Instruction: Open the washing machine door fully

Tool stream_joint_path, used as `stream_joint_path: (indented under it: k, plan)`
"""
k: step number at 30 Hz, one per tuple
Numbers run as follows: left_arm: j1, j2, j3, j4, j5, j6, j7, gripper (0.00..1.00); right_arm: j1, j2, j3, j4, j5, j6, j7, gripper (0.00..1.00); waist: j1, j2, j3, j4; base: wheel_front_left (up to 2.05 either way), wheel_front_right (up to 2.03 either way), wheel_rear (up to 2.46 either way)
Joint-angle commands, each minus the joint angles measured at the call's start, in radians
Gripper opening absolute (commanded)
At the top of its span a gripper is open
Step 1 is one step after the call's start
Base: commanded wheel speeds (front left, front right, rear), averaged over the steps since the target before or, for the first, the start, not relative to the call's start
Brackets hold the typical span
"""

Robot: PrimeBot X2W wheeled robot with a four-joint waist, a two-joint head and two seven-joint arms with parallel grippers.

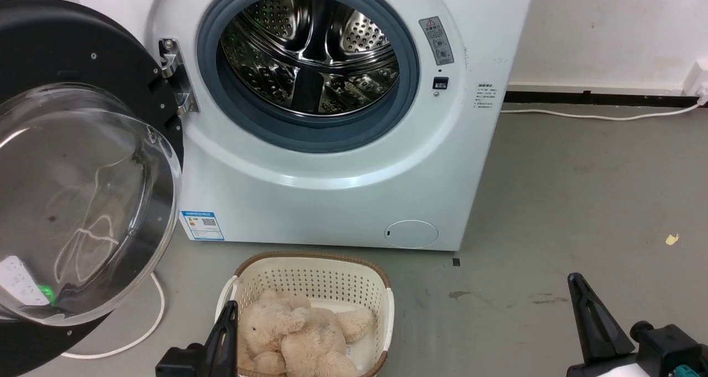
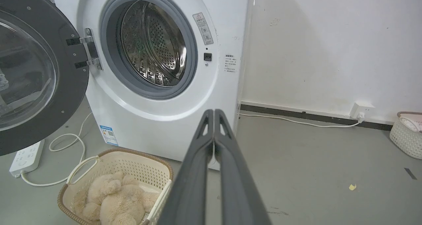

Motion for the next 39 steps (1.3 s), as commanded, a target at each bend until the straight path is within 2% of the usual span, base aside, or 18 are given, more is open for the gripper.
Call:
stream_joint_path:
  k: [1,39]
  plan:
    - [-0.018,-0.007,0.005,-0.006,0.009,-0.005,0.006,0.0,-0.021,0.001,0.001,0.001,-0.006,0.0,0.005,0.0,0.0,0.0,0.001,0.0,0.0,0.0,0.0]
    - [-0.059,-0.025,0.05,-0.033,0.053,-0.023,0.083,0.0,-0.057,0.001,0.026,0.006,-0.018,0.0,0.083,0.0,0.0,0.0,0.013,-0.013,0.0,0.0,0.0]
